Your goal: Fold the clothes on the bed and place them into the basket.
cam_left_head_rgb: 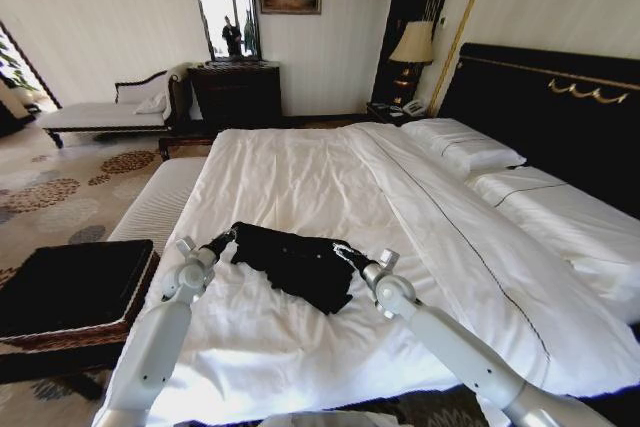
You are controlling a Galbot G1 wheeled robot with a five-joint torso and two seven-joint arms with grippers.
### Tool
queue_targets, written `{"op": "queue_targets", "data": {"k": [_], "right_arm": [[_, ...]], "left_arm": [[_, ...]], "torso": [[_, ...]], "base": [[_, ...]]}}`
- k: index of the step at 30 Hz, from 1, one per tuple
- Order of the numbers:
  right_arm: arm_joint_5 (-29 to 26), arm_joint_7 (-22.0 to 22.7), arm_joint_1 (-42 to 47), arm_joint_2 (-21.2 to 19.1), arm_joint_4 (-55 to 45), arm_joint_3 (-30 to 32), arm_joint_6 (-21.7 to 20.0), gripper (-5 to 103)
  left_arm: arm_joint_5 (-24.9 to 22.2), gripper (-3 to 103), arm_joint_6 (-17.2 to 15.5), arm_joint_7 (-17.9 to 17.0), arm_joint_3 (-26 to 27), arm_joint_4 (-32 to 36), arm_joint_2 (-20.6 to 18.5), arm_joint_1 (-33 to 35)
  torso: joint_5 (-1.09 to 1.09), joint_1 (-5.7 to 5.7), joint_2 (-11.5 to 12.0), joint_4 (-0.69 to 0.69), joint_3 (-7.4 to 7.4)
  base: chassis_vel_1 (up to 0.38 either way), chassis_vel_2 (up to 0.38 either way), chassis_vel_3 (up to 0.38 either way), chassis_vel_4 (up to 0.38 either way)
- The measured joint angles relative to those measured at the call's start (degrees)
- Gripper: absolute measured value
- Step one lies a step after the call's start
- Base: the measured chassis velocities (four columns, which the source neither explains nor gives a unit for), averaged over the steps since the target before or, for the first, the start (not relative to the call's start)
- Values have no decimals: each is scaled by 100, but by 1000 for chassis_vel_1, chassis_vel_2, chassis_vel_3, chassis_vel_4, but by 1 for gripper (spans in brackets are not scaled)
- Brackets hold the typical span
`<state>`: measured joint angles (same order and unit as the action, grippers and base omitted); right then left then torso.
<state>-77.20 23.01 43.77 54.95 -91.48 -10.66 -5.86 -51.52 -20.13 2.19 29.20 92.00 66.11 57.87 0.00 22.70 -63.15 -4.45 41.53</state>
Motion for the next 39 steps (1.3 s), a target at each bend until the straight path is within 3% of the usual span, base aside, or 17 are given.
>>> {"op": "queue_targets", "data": {"k": [4,7,11,13,16,23,30,39], "right_arm": [[233,-60,-78,54,212,-12,93,100],[694,-360,-155,55,411,-10,292,100],[2416,-1421,-473,-129,948,-210,851,100],[2668,-1543,-531,-164,1018,-271,917,100],[3843,-2051,-863,-341,1410,-814,1317,100],[4918,-2285,-1109,-258,1977,-1240,1494,100],[4250,-2145,-1189,-73,2157,-1501,1118,100],[4231,-2147,-1271,125,2516,-1514,1233,100]], "left_arm": [[33,1,79,2,88,59,-29,159],[28,1,143,2,139,93,-71,260],[-13,1,172,-5,184,165,-88,327],[-31,1,172,-8,193,179,-89,327],[-162,1,168,-55,258,250,-100,322],[-214,1,136,-94,305,379,-142,344],[-211,1,104,-113,384,546,-155,454],[-174,1,102,-128,406,569,-147,531]], "torso": [[0,0,0,-2,0],[0,0,0,-2,0],[-1,0,0,-2,0],[0,0,0,-2,0],[0,0,0,-2,0],[1,0,0,0,-1],[0,0,0,0,0],[0,0,0,-1,0]], "base": [[0,0,0,0],[0,0,0,0],[0,0,0,0],[0,0,0,0],[0,0,0,0],[0,0,0,0],[0,0,0,0],[0,0,0,0]]}}
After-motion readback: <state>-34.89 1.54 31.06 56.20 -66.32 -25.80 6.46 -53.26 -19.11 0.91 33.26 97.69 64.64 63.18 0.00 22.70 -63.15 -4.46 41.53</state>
